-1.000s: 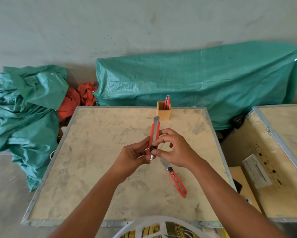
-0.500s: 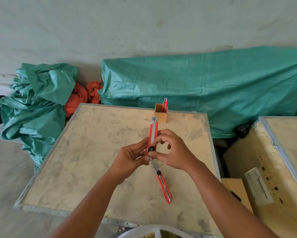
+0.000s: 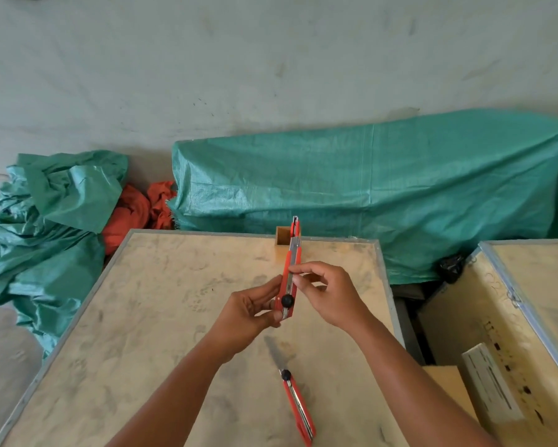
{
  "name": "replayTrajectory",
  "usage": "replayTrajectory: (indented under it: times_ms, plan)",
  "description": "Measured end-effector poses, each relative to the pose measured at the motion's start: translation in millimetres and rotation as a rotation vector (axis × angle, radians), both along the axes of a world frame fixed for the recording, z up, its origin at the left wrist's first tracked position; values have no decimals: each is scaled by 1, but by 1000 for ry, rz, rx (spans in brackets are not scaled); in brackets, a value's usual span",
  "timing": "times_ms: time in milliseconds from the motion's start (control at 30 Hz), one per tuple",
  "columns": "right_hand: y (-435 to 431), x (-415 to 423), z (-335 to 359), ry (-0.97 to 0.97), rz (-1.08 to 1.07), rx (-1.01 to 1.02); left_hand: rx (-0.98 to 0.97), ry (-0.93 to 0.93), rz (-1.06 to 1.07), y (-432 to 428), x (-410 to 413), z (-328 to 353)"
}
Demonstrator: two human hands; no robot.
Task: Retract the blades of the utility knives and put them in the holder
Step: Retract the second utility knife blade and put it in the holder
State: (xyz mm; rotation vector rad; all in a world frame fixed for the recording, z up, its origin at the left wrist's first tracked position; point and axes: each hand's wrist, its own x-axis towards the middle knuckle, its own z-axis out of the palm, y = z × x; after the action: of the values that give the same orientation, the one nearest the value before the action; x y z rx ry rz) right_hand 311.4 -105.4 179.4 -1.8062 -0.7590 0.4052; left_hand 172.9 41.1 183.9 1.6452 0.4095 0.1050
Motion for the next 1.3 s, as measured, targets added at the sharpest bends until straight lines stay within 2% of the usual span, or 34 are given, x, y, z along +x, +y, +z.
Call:
replayTrajectory:
  times_ms: [133, 400, 533, 667, 800, 1000, 1300]
  plan:
    - [25, 49, -7, 55, -95, 18, 66, 12, -1, 22, 49, -6]
    - [88, 145, -29, -30, -207, 21, 170, 14, 107, 84, 157, -46]
    - [123, 175, -56, -117, -297, -4, 239, 168, 148, 122, 200, -82]
    - [150, 190, -89, -206, -310, -46, 313, 275, 63, 143, 230, -112]
    - [162, 196, -120, -262, -291, -91, 273, 340, 12, 147, 248, -138]
    - [172, 198, -139, -352, -269, -104, 234, 302, 4, 152, 251, -151]
    - [165, 186, -140, -316, -300, -118, 217, 291, 77, 144, 245, -148]
